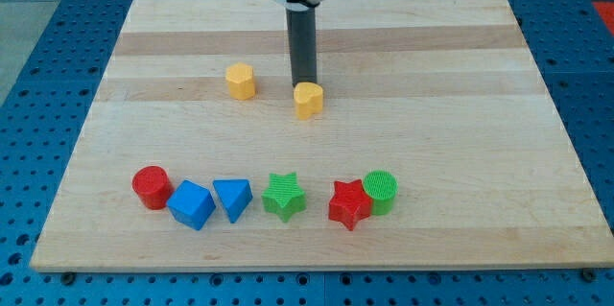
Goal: Slide the yellow heart to the top right of the green circle
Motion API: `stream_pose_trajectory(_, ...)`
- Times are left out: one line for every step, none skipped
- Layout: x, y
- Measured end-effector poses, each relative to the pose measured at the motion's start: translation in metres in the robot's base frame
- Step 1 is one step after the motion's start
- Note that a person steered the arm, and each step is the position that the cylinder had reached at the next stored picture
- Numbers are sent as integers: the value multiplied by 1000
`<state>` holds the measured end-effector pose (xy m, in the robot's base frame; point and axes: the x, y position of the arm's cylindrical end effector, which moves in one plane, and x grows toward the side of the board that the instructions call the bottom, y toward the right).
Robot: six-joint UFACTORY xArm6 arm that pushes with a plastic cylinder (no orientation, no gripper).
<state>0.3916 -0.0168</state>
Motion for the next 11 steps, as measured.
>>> stream_pose_trajectory(19, 0)
stream_pose_trajectory(27, -2)
stream_pose_trajectory(27, -21)
stream_pose_trajectory(35, -40)
stream_pose_trajectory(50, -41)
stream_pose_trajectory(51, -17)
stream_pose_trajectory(51, 29)
stream_pose_trajectory(51, 69)
stream_pose_trajectory(51, 92)
stream_pose_trajectory(51, 93)
stream_pose_trajectory(54, 93)
